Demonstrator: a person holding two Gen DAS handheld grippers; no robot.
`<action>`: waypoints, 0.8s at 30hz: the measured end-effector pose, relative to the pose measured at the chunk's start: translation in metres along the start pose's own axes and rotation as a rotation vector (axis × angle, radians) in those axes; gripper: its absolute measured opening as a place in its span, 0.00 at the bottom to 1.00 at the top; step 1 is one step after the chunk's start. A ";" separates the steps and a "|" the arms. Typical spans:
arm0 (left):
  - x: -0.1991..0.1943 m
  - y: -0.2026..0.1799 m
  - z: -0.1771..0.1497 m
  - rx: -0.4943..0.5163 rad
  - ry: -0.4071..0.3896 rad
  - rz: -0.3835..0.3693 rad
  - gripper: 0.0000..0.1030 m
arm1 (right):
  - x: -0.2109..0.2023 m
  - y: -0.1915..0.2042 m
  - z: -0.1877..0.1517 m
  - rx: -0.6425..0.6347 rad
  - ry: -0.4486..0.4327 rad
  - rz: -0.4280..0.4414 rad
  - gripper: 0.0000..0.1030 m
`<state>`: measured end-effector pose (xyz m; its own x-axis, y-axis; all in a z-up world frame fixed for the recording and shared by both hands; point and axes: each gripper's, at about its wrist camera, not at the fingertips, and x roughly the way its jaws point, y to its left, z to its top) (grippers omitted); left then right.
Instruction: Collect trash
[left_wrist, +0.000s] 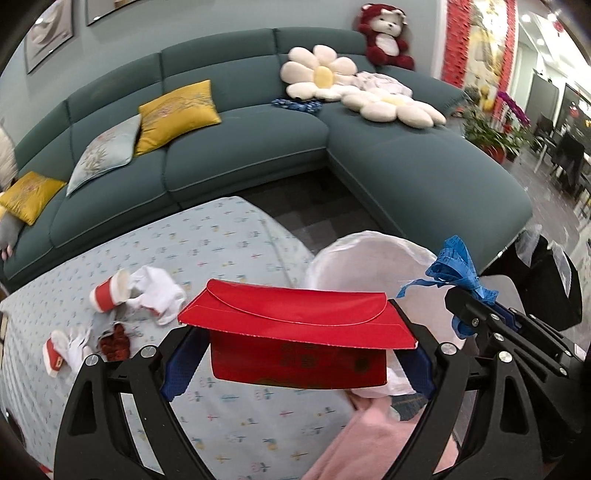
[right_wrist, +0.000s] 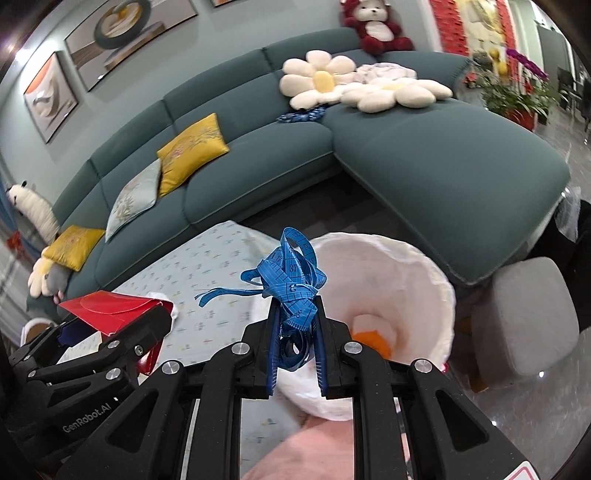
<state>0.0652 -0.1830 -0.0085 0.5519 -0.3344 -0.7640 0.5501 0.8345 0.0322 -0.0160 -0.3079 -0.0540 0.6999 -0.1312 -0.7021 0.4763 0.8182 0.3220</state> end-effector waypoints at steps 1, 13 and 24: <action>0.002 -0.006 0.001 0.009 0.003 -0.004 0.84 | 0.000 -0.006 0.000 0.008 0.001 -0.004 0.15; 0.021 -0.040 0.009 0.053 0.030 -0.031 0.84 | 0.011 -0.040 0.000 0.061 0.018 -0.023 0.15; 0.033 -0.039 0.016 0.042 0.032 -0.032 0.88 | 0.022 -0.048 0.010 0.095 0.014 -0.039 0.29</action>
<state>0.0718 -0.2341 -0.0251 0.5135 -0.3456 -0.7854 0.5934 0.8042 0.0342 -0.0185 -0.3551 -0.0786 0.6725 -0.1531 -0.7240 0.5516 0.7560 0.3525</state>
